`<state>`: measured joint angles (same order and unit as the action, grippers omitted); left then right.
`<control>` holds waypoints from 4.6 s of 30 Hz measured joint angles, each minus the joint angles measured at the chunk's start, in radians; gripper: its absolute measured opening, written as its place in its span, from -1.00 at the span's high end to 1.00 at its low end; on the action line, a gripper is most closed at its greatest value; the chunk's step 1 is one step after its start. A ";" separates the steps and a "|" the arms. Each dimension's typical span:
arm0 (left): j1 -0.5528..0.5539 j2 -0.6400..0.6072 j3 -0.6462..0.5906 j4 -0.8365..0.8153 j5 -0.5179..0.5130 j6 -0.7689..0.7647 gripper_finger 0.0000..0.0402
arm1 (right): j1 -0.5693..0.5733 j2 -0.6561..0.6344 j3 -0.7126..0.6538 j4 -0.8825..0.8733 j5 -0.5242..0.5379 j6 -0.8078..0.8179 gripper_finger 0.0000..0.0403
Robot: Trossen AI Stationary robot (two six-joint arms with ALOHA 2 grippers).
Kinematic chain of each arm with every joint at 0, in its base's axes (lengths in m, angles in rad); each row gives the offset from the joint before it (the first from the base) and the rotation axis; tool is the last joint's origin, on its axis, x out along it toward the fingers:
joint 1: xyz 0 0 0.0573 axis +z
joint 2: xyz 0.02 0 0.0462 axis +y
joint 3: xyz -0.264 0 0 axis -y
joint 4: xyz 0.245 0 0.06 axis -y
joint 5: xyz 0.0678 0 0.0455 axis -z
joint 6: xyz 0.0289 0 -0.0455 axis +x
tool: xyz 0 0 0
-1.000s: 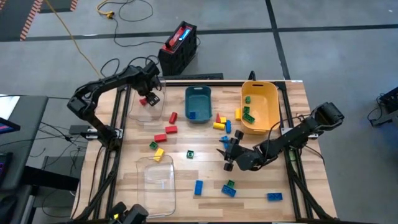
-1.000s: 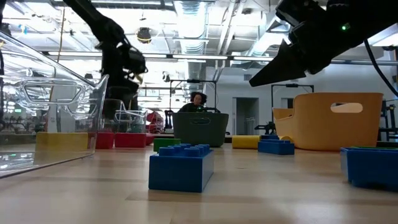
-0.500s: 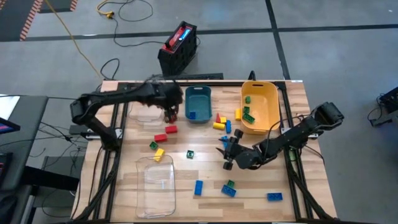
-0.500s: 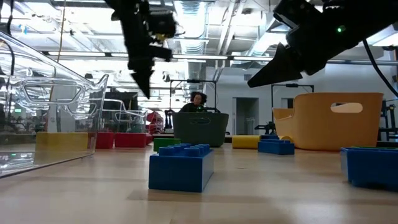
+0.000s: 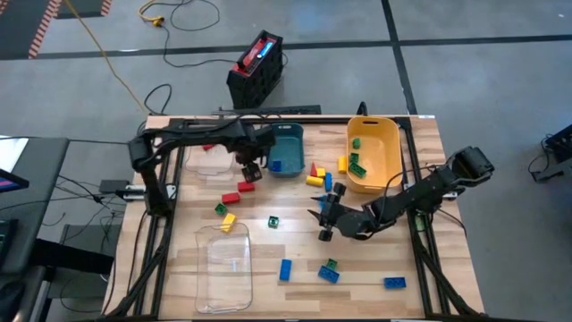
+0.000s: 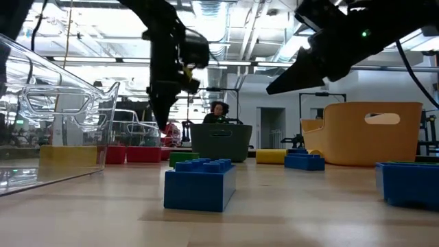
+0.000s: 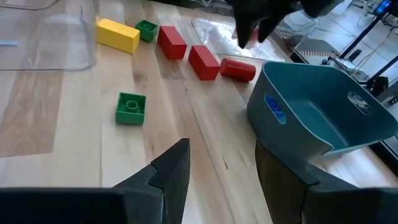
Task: Sort blocks
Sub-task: Put the red block into the top transparent bin, then put the green game piece into the yellow bin
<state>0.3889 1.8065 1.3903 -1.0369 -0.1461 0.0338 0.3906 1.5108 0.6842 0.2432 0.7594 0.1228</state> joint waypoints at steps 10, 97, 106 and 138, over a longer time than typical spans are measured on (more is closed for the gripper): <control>0.009 0.115 0.069 0.004 0.011 -0.034 -0.13 | 0.003 0.000 0.000 -0.001 -0.004 -0.029 0.05; -0.043 -0.497 -0.180 0.093 -0.390 -0.012 0.38 | 0.004 0.000 0.000 0.067 -0.021 -0.007 0.05; 0.220 -0.726 -0.595 0.298 -0.159 -0.048 0.38 | -0.009 0.000 0.000 0.108 -0.021 -0.024 0.05; -0.208 -0.695 -0.575 0.640 -0.236 0.107 -0.16 | -0.101 0.126 0.306 -0.277 -0.446 -0.083 -0.09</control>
<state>0.1805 1.1111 0.8158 -0.3972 -0.3819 0.1410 0.2892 1.6367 0.9899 -0.0338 0.3131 0.0398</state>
